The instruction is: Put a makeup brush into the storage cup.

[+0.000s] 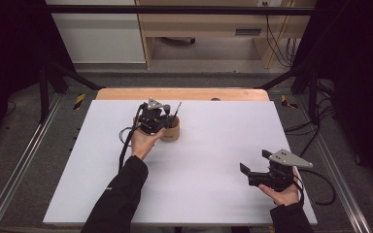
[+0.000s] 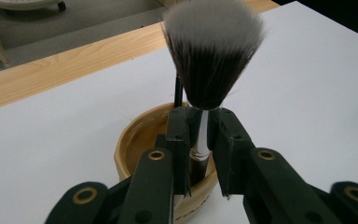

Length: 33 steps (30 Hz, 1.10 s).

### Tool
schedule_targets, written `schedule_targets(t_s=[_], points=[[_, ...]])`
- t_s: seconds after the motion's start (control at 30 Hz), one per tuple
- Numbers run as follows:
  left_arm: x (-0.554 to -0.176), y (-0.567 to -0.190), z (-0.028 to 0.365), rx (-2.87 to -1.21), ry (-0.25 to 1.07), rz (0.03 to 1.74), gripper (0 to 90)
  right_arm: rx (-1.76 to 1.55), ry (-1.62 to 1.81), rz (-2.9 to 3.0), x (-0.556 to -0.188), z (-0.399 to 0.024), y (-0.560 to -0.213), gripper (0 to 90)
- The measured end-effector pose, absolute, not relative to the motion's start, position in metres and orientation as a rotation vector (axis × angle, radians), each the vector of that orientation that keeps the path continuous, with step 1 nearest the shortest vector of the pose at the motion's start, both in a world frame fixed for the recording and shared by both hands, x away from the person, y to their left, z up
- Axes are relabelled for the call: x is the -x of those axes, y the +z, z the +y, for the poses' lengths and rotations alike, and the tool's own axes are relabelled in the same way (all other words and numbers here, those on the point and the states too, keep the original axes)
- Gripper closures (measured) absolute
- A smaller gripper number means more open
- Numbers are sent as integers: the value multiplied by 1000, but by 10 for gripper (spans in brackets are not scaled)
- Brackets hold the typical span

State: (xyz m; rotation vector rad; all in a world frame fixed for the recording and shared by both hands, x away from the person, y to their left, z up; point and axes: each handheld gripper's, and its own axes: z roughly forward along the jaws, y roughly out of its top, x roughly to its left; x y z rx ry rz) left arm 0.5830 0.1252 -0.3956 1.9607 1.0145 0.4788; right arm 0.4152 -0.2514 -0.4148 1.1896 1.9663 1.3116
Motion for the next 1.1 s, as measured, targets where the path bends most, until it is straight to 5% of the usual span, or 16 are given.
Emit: schedule_targets(t_s=[0.33, 0.63, 1.1], points=[[-577, -397, 128, -1962, 476, 989, 719, -1191, 1308, 1965, -415, -252, -415, 60], [-562, -392, 134, -1939, 526, 957, 453, -1191, 1307, 1962, -415, -251, -414, 60], [-536, -385, 148, -1881, 498, 880, 315, -1184, 1307, 1963, -415, -250, -414, 58]])
